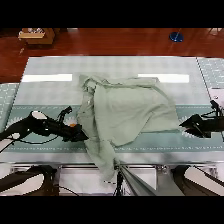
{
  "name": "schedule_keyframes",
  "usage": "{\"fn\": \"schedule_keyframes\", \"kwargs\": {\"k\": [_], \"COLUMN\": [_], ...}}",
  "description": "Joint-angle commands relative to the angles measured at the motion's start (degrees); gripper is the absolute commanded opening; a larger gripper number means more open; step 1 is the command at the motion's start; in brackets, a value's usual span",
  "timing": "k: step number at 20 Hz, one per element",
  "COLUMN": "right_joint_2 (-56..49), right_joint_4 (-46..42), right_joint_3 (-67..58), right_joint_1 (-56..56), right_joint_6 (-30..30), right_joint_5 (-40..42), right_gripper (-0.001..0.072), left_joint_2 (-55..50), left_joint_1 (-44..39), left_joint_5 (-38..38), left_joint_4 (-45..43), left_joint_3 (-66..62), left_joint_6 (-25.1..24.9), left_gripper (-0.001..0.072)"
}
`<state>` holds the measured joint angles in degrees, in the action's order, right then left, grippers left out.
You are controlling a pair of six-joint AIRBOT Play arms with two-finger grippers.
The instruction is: Fold the shirts.
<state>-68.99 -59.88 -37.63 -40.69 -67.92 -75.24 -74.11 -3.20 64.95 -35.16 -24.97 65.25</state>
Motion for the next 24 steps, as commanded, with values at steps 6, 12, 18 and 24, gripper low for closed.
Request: {"fn": "schedule_keyframes", "kwargs": {"k": [6, 12, 18, 24], "right_joint_2": [-4.94, -8.39, 2.27, 21.44], "right_joint_4": [5.79, 14.43, 31.71, 39.63], "right_joint_3": [4.31, 4.09, -4.72, -29.73], "right_joint_1": [-0.15, -0.2, -0.15, -0.15], "right_joint_6": [-0.39, 2.03, 17.03, 9.88], "right_joint_5": [6.8, 12.13, 3.32, 7.8], "right_gripper": [0.0529, 0.0016, 0.0015, 0.0015], "left_joint_2": [0.0, 0.09, 10.08, 23.67], "left_joint_1": [-0.02, -0.02, 0.09, 10.62], "left_joint_5": [0.2, 0.31, 7.3, 5.55], "left_joint_4": [0.09, 0.31, 4.79, 4.68], "left_joint_3": [-0.07, -0.11, -14.19, -52.5], "left_joint_6": [-0.35, -0.39, -4.96, -0.92], "left_gripper": [0.0033, 0.0033, 0.0029, 0.0029]}}
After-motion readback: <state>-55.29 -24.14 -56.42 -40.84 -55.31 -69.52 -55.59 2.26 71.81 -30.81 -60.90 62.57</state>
